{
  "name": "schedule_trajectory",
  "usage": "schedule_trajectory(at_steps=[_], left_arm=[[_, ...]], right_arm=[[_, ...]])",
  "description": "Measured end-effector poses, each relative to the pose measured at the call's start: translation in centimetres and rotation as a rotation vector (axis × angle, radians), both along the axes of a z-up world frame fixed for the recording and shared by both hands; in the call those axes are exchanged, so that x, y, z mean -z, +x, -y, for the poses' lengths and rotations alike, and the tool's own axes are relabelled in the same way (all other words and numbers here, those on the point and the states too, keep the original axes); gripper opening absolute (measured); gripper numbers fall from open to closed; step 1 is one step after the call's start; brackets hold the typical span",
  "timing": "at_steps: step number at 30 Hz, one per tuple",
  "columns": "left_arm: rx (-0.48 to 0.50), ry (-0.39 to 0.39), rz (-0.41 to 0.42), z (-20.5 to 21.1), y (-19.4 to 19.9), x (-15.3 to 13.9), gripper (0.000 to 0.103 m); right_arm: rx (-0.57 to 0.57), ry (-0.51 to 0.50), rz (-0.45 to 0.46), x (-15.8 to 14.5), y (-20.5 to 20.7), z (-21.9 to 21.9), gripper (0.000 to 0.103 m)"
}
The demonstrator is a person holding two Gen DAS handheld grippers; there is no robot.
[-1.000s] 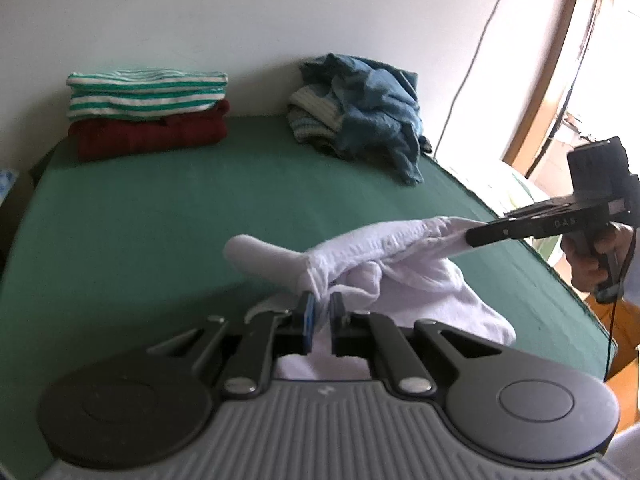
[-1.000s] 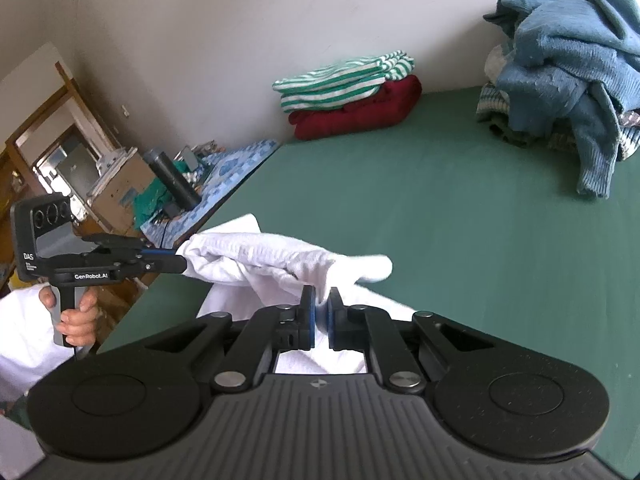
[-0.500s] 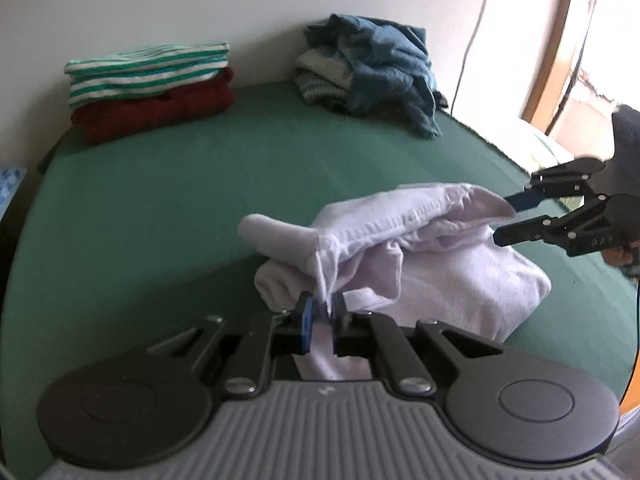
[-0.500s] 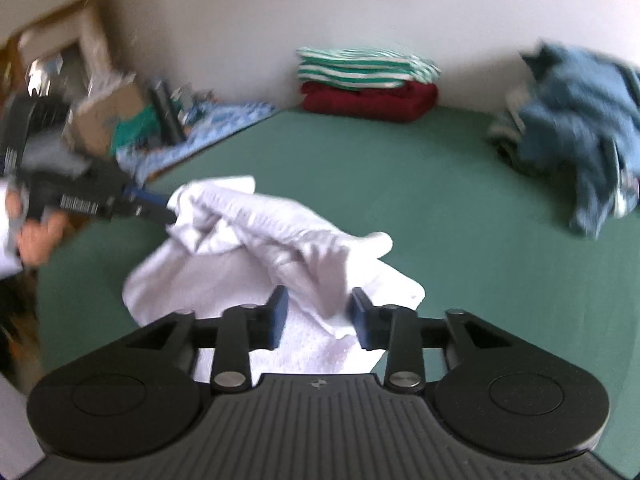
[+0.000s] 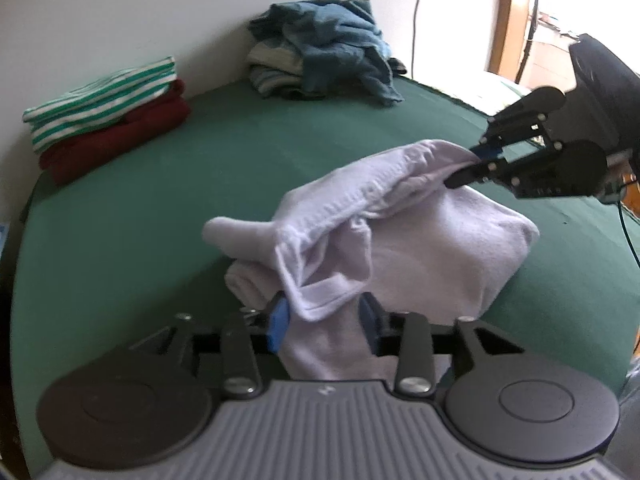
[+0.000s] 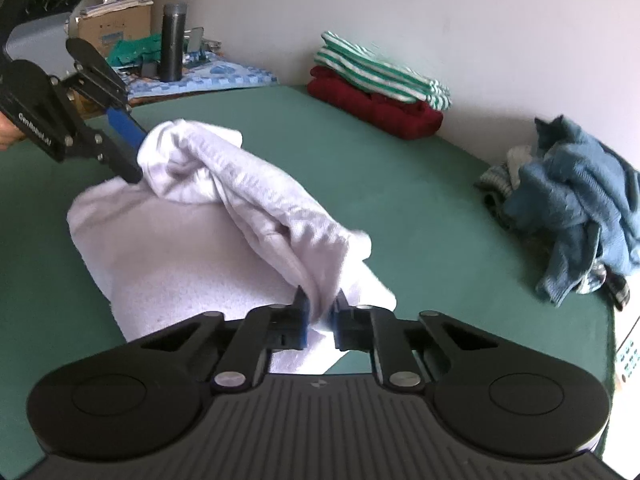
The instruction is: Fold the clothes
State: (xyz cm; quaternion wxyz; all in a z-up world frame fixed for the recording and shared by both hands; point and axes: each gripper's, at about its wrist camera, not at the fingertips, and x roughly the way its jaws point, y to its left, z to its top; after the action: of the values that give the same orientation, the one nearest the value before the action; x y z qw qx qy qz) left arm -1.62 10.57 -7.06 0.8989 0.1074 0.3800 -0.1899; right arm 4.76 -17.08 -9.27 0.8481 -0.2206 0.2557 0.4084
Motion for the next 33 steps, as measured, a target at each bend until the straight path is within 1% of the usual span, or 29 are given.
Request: schedule_trajectory(at_steps=[2,4,5,6,7,8,9,10,12,15,18,21,28,30,33], left_arm=[[0.004,0.013,0.001,0.2,0.2,0.2,0.048],[0.007,0.026,0.003,0.4,0.3,0.3,0.044],[0.009,0.032,0.004,0.5,0.4,0.4,0.038],[0.011,0.038,0.004,0.6,0.5,0.5,0.037],[0.013,0.045,0.005,0.7,0.5,0.6,0.033],[0.019,0.061,0.008,0.7,0.7,0.7,0.022],[0.023,0.071,0.009,0.7,0.7,0.7,0.015],[0.026,0.081,0.01,0.6,0.8,0.7,0.014],[0.018,0.063,0.018,0.0,0.9,0.2,0.008],[0.013,0.043,0.039,-0.7,0.7,-0.6,0.006],[0.029,0.052,0.057,-0.8,0.1,-1.5,0.006],[0.046,0.066,0.053,-1.0,-0.9,-1.9,0.006],[0.073,0.11,0.03,-1.1,-2.8,-2.0,0.005],[0.078,0.11,0.037,-1.0,-3.3,-2.4,0.001],[0.09,0.098,0.058,-0.8,-4.2,-3.0,0.001]], right_arm=[[0.0,0.015,-0.012,-0.4,0.0,0.1,0.01],[0.003,0.023,-0.021,-0.7,0.0,0.1,0.009],[0.005,0.025,-0.025,-0.7,0.0,0.1,0.009],[0.007,0.028,-0.029,-0.8,0.0,0.1,0.009],[0.009,0.031,-0.033,-0.9,0.0,0.1,0.009],[0.011,0.033,-0.037,-1.0,0.0,0.1,0.01],[0.012,0.036,-0.042,-1.0,0.1,0.1,0.01],[0.014,0.037,-0.044,-1.1,0.1,0.1,0.01],[0.01,0.043,-0.05,-1.3,0.0,0.2,0.01],[0.001,0.056,-0.063,-1.8,-0.1,0.5,0.01],[-0.009,0.069,-0.077,-2.4,-0.2,0.8,0.009],[-0.019,0.078,-0.088,-2.8,-0.3,1.0,0.009],[-0.048,0.035,-0.074,-2.5,-1.2,0.9,0.008],[-0.057,0.022,-0.07,-2.5,-1.4,0.9,0.006],[-0.069,0.004,-0.064,-2.3,-1.8,0.9,0.005]])
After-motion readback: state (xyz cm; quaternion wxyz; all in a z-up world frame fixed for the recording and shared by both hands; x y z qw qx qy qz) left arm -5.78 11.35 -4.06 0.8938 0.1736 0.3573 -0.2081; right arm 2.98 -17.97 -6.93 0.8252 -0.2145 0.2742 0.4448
